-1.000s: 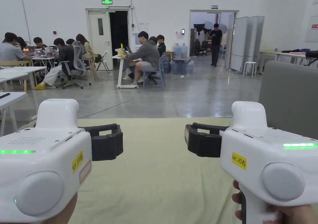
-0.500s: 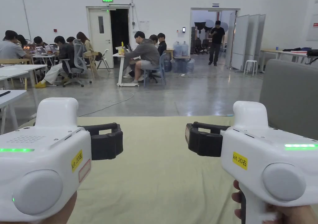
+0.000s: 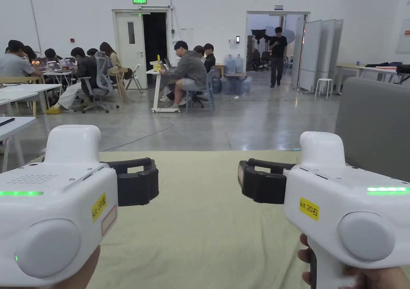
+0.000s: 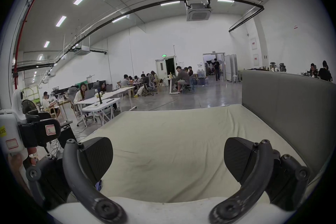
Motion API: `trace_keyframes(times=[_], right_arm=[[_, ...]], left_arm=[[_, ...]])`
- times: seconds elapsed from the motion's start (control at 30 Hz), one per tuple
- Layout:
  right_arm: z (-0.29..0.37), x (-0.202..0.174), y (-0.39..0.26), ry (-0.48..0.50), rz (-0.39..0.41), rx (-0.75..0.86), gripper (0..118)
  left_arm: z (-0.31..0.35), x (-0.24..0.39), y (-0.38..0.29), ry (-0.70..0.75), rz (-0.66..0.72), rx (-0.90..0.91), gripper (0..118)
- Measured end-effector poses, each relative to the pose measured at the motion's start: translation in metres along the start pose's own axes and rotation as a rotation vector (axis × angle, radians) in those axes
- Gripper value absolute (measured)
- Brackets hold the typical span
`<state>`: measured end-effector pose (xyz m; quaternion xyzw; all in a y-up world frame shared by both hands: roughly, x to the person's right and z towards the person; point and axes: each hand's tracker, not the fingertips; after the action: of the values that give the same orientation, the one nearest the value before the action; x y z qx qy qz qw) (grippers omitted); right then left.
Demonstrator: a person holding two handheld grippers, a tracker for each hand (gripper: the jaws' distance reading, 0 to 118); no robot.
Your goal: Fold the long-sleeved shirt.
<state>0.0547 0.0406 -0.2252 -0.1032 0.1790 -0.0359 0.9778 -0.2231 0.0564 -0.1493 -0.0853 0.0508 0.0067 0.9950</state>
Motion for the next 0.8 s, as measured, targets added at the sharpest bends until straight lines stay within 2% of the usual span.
trace_keyframes(times=[0.4, 0.8], right_arm=[[-0.0005, -0.0029, -0.0039, -0.024, 0.023, -0.009, 118], [0.0, 0.0016, -0.0031, -0.041, -0.015, -0.018, 118]], left_arm=[[0.0018, -0.0016, -0.0027, 0.0, 0.006, -0.019, 118], [0.0033, -0.0055, -0.0039, 0.0, 0.009, -0.031, 118]])
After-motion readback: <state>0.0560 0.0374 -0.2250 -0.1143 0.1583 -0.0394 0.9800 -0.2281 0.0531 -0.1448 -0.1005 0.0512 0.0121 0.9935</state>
